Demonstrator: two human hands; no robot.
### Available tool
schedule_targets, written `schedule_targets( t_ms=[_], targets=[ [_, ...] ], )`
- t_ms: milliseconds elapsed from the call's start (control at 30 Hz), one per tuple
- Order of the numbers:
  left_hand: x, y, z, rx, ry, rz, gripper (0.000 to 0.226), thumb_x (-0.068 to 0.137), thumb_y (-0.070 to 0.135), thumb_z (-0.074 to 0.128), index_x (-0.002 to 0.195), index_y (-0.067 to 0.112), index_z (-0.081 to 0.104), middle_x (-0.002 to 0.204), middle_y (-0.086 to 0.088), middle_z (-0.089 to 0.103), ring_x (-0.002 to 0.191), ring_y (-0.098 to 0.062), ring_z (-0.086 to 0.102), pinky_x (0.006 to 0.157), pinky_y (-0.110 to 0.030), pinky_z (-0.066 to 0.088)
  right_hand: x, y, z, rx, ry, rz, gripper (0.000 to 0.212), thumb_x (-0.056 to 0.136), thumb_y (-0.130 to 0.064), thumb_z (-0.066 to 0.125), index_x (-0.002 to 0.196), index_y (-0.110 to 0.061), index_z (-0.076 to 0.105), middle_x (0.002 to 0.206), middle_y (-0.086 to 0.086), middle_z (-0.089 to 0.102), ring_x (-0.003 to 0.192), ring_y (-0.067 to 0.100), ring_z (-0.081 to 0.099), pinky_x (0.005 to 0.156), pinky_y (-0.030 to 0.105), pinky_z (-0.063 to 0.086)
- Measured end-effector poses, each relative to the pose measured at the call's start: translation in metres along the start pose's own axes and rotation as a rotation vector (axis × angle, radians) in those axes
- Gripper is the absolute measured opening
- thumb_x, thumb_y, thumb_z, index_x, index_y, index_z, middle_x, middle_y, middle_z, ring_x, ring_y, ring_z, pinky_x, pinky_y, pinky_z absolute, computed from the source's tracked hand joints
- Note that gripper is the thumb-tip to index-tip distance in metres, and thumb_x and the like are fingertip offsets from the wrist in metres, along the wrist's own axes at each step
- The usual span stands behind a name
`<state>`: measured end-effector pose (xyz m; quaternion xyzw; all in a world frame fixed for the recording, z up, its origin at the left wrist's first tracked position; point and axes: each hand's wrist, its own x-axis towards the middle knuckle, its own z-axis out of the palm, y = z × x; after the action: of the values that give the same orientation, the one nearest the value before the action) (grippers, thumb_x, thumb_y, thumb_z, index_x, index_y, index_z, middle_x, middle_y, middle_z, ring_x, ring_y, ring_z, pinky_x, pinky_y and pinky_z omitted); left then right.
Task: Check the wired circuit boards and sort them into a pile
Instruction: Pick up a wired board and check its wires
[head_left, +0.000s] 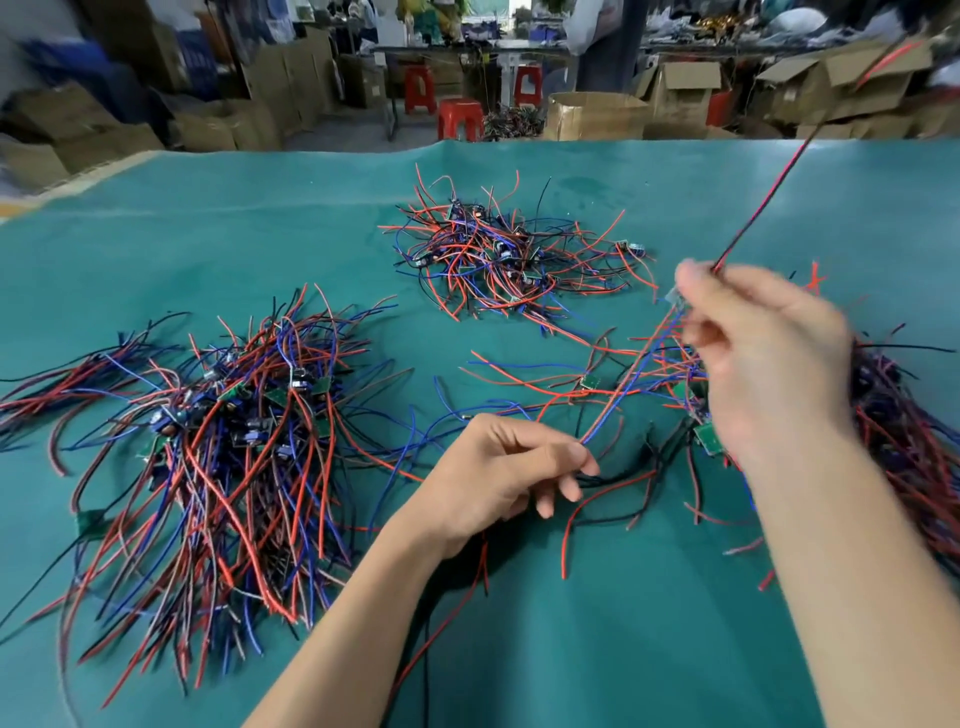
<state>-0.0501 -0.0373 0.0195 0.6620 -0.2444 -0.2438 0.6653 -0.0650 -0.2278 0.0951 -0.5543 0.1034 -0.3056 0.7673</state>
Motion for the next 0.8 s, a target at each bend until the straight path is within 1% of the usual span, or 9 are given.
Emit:
schedule_targets(
  t_ms=[133, 267, 367, 433, 500, 567, 667, 733, 800],
  targets=[
    [0.0, 0.0, 0.002, 0.072, 0.021, -0.009, 0.013, 0.094, 0.013, 0.065, 0.088, 0.008, 0.075, 0.075, -0.003, 0.071, 0.05, -0.009, 0.051, 0.039, -0.018, 0.029, -0.007, -0.05, 0.04, 0.048, -0.139, -0.08, 0.024, 0.084, -0.009, 0.079, 0.063, -0.016, 0.069, 0.062, -0.002, 0.06, 0.052, 0.01, 0.049, 0.047, 0.022, 0.035],
    [0.001, 0.002, 0.003, 0.049, 0.072, -0.015, 0.014, 0.092, 0.0, 0.059, 0.086, 0.004, 0.071, 0.072, -0.005, 0.068, 0.049, -0.01, 0.051, 0.039, -0.018, 0.032, -0.003, -0.061, 0.121, -0.035, -0.473, -0.055, 0.024, 0.079, -0.019, 0.083, 0.059, -0.012, 0.071, 0.062, 0.0, 0.065, 0.049, 0.011, 0.055, 0.042, 0.02, 0.036],
    [-0.003, 0.005, 0.006, 0.048, 0.082, 0.026, 0.033, 0.077, 0.003, 0.054, 0.061, 0.026, 0.071, 0.057, 0.007, 0.064, 0.046, -0.004, 0.05, 0.045, -0.018, 0.038, -0.003, -0.019, 0.197, -0.322, -0.583, -0.07, 0.028, 0.084, -0.02, 0.078, 0.078, 0.006, 0.071, 0.073, 0.02, 0.069, 0.053, 0.027, 0.064, 0.039, 0.029, 0.051],
    [-0.004, 0.005, 0.006, 0.048, 0.129, 0.027, 0.036, 0.07, 0.01, 0.049, 0.06, 0.035, 0.072, 0.066, 0.002, 0.067, 0.059, -0.013, 0.055, 0.058, -0.028, 0.044, 0.006, 0.017, 0.225, -0.693, -0.682, -0.061, 0.035, 0.09, -0.033, 0.072, 0.088, 0.002, 0.069, 0.088, 0.026, 0.072, 0.072, 0.037, 0.072, 0.053, 0.047, 0.062],
    [-0.002, 0.002, 0.005, 0.027, 0.114, 0.041, 0.033, 0.072, 0.01, 0.048, 0.058, 0.03, 0.071, 0.061, 0.005, 0.065, 0.053, -0.01, 0.053, 0.053, -0.023, 0.042, 0.015, 0.04, 0.217, -1.058, -0.719, -0.182, 0.04, 0.089, -0.044, 0.067, 0.087, -0.004, 0.068, 0.084, 0.018, 0.072, 0.078, 0.034, 0.071, 0.065, 0.046, 0.063],
    [0.0, -0.001, 0.003, 0.007, 0.083, 0.034, 0.026, 0.081, 0.002, 0.056, 0.067, 0.02, 0.07, 0.06, 0.005, 0.064, 0.045, -0.005, 0.05, 0.041, -0.016, 0.035, 0.017, 0.047, 0.182, -1.251, -0.686, -0.337, 0.04, 0.082, -0.047, 0.064, 0.082, -0.008, 0.069, 0.077, 0.011, 0.071, 0.078, 0.031, 0.068, 0.071, 0.039, 0.06],
    [0.003, -0.004, 0.001, -0.01, 0.104, 0.004, 0.014, 0.094, -0.003, 0.055, 0.089, 0.0, 0.068, 0.074, -0.007, 0.068, 0.049, -0.009, 0.053, 0.039, -0.016, 0.033, 0.028, 0.051, 0.1, -1.431, -0.527, -0.208, 0.028, 0.074, -0.036, 0.063, 0.09, -0.016, 0.074, 0.093, 0.01, 0.074, 0.093, 0.032, 0.07, 0.082, 0.038, 0.058],
    [0.004, -0.005, 0.0, -0.016, 0.112, 0.0, 0.013, 0.095, -0.001, 0.055, 0.094, -0.004, 0.068, 0.077, -0.011, 0.068, 0.049, -0.01, 0.053, 0.039, -0.016, 0.032, 0.029, 0.056, 0.048, -1.523, -0.436, -0.072, 0.021, 0.077, -0.029, 0.068, 0.094, -0.02, 0.074, 0.104, 0.008, 0.073, 0.103, 0.033, 0.067, 0.087, 0.039, 0.056],
    [0.004, -0.004, 0.0, -0.024, 0.113, 0.0, 0.014, 0.096, 0.0, 0.055, 0.096, -0.005, 0.068, 0.078, -0.012, 0.068, 0.05, -0.01, 0.053, 0.039, -0.016, 0.032, 0.021, 0.065, 0.019, -1.486, -0.381, -0.06, 0.015, 0.08, -0.027, 0.074, 0.094, -0.024, 0.076, 0.103, 0.003, 0.075, 0.104, 0.03, 0.067, 0.087, 0.037, 0.054]
  ],
)
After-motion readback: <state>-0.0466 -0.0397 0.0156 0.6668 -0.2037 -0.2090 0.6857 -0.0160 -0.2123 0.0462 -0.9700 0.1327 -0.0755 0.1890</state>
